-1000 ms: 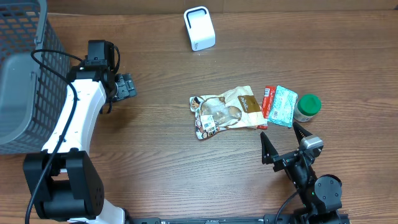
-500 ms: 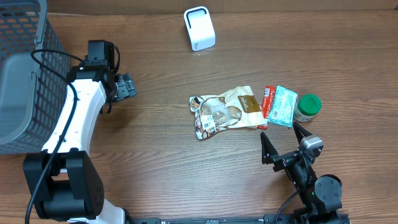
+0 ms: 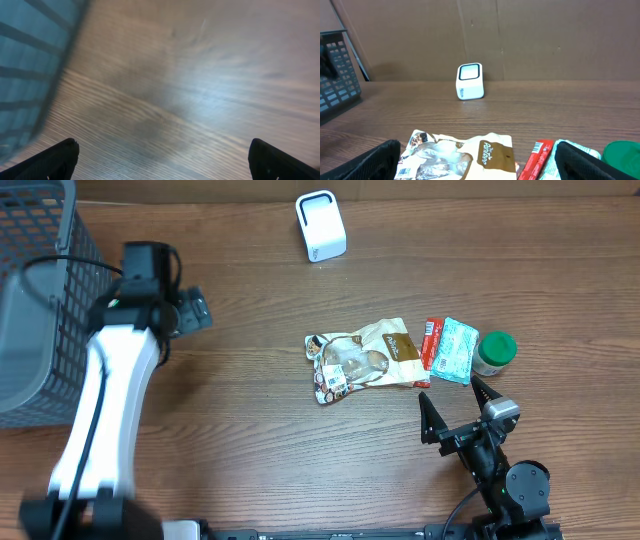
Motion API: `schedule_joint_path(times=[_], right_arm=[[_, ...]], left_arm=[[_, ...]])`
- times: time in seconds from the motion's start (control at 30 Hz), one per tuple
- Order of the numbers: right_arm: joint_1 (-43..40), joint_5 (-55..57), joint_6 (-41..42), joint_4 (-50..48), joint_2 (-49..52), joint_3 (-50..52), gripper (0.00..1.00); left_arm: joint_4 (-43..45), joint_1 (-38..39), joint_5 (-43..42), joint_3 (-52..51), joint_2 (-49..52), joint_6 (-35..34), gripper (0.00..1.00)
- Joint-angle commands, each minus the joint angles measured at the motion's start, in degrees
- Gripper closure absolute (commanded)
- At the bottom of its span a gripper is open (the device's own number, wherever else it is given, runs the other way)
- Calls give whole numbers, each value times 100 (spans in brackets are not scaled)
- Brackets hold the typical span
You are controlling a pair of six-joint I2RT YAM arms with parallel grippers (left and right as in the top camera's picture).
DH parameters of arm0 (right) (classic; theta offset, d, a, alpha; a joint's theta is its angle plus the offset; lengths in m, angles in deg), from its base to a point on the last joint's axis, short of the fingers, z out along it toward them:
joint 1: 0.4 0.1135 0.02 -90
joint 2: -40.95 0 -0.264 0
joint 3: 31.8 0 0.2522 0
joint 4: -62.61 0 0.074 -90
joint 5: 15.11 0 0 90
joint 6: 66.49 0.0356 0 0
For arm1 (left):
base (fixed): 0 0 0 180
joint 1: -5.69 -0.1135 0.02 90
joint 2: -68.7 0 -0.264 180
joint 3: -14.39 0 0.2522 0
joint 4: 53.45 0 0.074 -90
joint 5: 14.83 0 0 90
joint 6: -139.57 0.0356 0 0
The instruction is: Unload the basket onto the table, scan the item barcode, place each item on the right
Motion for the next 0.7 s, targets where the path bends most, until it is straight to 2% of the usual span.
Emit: schedule_joint_path(times=[0.0, 0.33, 0.5, 0.67], right_arm=[[-44, 9, 4, -31, -52, 61, 0], [-44, 9, 4, -31, -52, 61, 0], [-44, 9, 4, -31, -52, 61, 0], [-44, 9, 4, -31, -52, 61, 0]], left_arm=[[11, 17, 76, 87, -1167, 39, 0], [7, 17, 76, 87, -4074, 39, 0], [7, 17, 76, 87, -4865, 39, 0], [2, 13, 76, -28, -5246, 39, 0]])
